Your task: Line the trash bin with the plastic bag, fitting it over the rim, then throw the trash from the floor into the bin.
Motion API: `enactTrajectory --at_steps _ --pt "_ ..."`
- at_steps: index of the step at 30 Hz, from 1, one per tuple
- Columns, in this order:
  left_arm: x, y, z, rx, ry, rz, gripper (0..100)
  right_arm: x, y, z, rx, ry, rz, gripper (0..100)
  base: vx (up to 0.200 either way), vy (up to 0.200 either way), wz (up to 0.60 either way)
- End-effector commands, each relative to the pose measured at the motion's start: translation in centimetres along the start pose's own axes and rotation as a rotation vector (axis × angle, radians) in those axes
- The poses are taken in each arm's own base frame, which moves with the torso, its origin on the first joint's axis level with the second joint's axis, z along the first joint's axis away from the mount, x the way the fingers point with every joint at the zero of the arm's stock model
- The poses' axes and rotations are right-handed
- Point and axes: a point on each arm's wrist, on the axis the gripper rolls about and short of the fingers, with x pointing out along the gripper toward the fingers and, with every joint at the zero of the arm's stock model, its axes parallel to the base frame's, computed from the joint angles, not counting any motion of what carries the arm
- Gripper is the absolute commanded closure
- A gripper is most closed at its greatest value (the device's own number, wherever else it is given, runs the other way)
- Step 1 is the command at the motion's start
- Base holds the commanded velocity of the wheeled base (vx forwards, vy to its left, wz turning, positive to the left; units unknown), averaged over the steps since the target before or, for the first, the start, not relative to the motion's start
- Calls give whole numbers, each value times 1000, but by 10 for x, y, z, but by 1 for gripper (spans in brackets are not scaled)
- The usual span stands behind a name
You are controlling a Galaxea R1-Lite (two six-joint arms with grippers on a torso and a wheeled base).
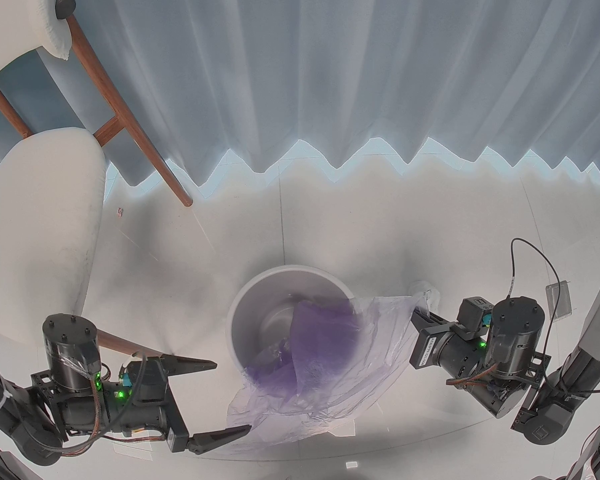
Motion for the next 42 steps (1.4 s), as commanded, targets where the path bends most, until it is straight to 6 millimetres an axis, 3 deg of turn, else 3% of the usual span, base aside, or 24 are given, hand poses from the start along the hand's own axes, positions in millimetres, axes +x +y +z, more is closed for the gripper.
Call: enactTrajectory --at_steps 1,5,10,26,27,35,42 --pt "21 8 -11 -37 22 -10 0 0 2 -1 -2 2 7 100 0 0 0" --pt "35 -3 -22 -36 45 -71 0 0 2 -2 -3 5 6 100 0 0 0" --pt "45 0 -30 -39 42 -71 0 0 2 -1 -2 2 7 100 0 0 0" --pt "49 6 -31 -73 55 5 0 -1 4 -3 -6 9 16 100 0 0 0" --pt "49 6 -31 -73 55 5 100 -1 4 -3 -6 9 16 100 0 0 0" --pt "49 6 -24 -72 15 9 100 -1 4 -2 -5 7 15 100 0 0 0" --pt "32 6 3 -82 -161 56 100 0 3 -5 -9 16 11 100 57 0 0"
